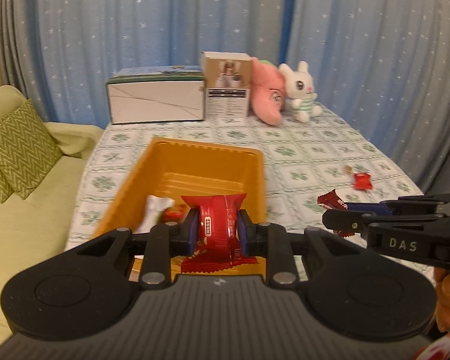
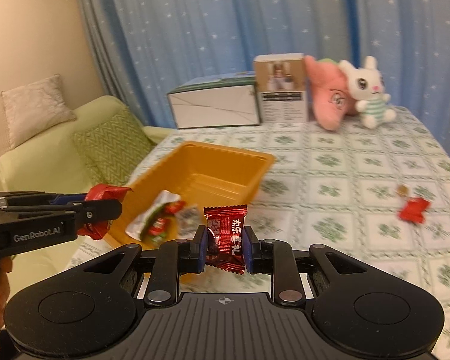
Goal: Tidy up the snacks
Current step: 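Carry the red candy bag with the left tool while the right tool carries the dark-red candy to the tray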
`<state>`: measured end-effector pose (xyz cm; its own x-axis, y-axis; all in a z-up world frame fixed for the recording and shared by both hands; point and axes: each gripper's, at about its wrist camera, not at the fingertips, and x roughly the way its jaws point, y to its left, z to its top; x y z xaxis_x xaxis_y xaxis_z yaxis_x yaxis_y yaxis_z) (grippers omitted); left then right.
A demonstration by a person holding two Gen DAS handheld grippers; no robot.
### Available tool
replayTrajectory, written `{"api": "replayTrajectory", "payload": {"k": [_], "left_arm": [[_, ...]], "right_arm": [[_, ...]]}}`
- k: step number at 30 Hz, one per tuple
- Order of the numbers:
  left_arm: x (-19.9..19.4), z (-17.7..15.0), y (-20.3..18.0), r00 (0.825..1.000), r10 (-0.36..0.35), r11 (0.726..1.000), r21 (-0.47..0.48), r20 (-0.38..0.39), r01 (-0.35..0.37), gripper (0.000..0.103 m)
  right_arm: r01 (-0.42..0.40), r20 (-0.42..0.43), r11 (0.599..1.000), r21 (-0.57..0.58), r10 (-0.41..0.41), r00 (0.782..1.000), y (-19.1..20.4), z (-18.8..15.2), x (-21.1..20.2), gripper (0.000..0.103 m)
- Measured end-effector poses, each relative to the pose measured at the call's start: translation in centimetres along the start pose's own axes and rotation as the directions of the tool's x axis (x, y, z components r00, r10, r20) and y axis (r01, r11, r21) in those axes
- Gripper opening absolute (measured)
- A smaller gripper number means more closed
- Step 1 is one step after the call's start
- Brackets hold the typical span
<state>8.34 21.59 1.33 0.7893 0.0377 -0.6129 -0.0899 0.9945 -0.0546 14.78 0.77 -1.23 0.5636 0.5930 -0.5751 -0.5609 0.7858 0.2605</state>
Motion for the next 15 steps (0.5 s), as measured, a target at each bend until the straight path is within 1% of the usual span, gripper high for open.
{"api": "replayTrajectory", "payload": {"k": [7,15], "left_arm": [[2.3,0.4,3.7,0.999,0.016,0.999,-0.028,-0.033,-0.017,0.024],[5.5,0.5,5.3,0.997,0.006,1.000,-0.026,-0.071,-0.008,0.024]], "right_arm": [[-0.043,-0.037,0.999,-0.015,0.043,0.998,1.7,1.6,3.9,0.024],[-0.051,-0.067,0.999,-0.006,0.051,0.996,1.6,2.2,7.1,0.024]]}}
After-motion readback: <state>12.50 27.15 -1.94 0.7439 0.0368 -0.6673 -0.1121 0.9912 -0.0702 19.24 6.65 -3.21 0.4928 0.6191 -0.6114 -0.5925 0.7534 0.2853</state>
